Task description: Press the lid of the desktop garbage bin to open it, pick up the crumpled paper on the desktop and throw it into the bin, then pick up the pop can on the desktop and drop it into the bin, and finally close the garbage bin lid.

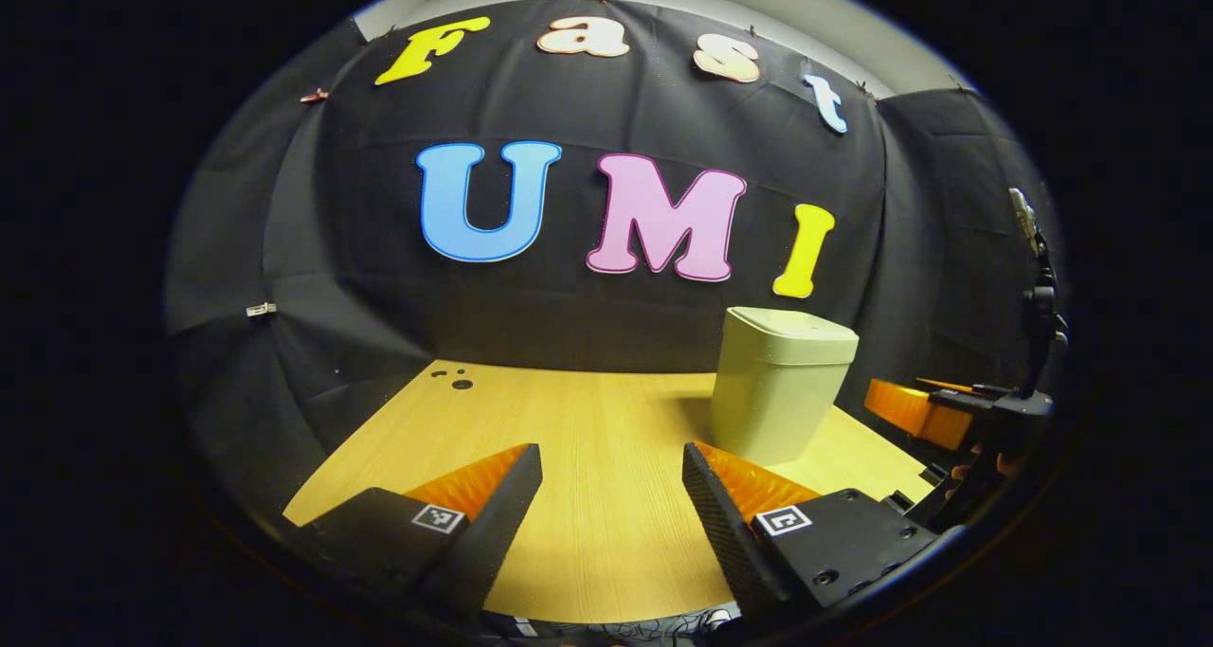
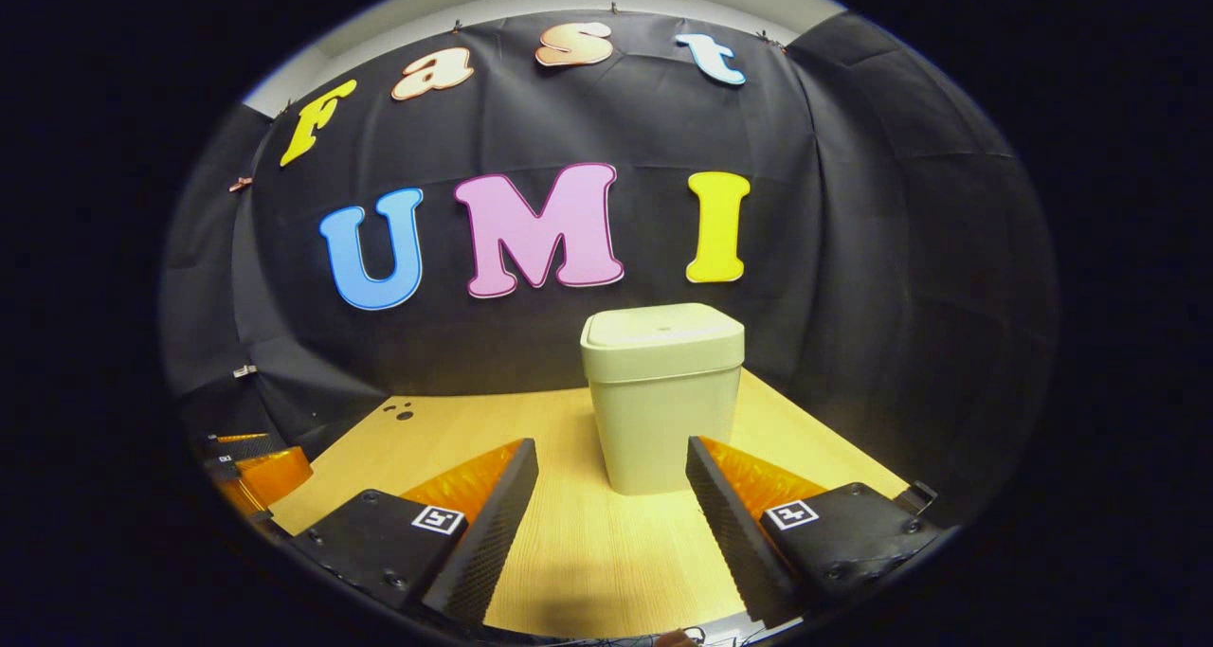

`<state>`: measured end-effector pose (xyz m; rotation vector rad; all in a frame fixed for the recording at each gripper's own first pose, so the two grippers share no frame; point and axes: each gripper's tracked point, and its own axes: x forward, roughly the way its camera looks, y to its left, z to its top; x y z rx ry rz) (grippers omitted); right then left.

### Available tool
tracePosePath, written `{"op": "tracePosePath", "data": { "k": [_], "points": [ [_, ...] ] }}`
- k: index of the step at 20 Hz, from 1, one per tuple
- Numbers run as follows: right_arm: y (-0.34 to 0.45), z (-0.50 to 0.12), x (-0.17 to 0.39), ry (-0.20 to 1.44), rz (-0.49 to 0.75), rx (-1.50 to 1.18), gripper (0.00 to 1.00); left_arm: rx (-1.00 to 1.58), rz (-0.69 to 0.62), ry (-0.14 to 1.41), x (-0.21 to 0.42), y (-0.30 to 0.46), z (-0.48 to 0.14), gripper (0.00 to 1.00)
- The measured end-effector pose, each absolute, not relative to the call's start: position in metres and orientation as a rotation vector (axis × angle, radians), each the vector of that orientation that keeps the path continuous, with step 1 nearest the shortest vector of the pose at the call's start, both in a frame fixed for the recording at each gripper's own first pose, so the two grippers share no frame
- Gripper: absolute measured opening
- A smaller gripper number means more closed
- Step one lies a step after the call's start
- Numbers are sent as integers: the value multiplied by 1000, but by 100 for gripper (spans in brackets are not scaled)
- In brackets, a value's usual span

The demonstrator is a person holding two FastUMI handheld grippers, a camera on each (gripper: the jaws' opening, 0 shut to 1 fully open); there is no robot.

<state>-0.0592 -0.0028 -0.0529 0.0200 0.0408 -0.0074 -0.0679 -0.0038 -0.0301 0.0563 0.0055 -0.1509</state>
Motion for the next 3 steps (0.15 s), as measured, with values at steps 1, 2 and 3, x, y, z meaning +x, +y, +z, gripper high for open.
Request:
{"op": "tracePosePath", "data": {
  "k": [1,2,3],
  "points": [
    [-2,-55,-60,47,-6,15,99,58,-160,6,-66,-7,-30,96],
    [-1,-58,-61,56,-4,9,99,57,-164,8,-66,-9,-31,96],
    [0,-61,-62,65,3,7,99,55,-167,12,-64,-10,-31,96]
  ]
}}
